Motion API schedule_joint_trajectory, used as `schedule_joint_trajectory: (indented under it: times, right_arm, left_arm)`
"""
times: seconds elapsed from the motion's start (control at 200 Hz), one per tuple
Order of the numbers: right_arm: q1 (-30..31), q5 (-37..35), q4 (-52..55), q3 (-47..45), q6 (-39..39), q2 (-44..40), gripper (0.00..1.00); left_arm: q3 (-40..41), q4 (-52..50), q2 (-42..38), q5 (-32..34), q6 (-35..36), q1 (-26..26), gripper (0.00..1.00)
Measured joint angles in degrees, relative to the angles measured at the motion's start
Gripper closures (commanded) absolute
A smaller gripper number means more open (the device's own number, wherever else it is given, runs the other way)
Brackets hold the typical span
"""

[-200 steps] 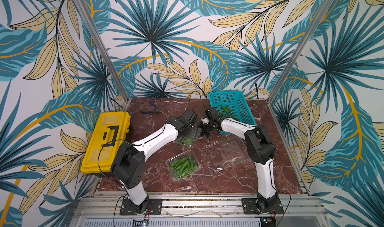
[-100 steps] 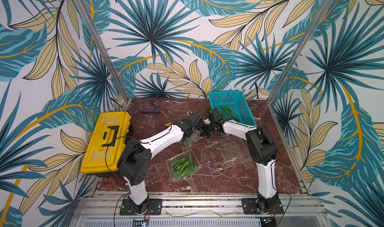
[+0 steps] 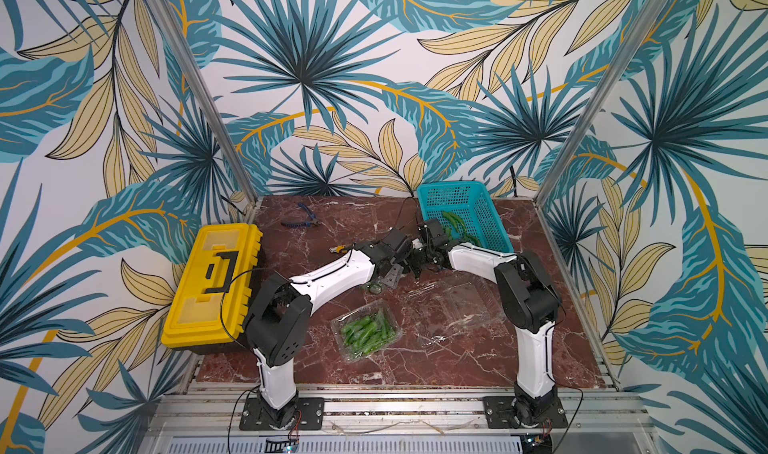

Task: Take small green peppers out of containers
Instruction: Open the packing box at the center of the board.

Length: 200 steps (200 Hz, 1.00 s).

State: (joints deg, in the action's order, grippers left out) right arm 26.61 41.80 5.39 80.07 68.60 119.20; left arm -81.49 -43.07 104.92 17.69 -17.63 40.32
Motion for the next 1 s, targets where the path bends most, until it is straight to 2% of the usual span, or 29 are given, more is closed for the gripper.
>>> schedule_joint_trajectory:
  times: [0.27,0.646,1.001]
  right_arm:
    - [0.00,1.51,0.31,-1.38,-0.28,-0.70,1.00]
    - [0.00,3.06,0.92,-2.54,0.00,-3.26,1.00]
    - [0.00,4.66,1.53,-2.51,-0.37,-3.26,1.00]
  left_arm:
    - [0.00,-0.20,0.00,0.76,-1.31,0.00,0.27]
    - [0.00,-0.55,0.00,0.70,-1.99,0.39,0.28]
    - [0.00,-1.90,0.00,0.37,-3.45,0.92,0.50]
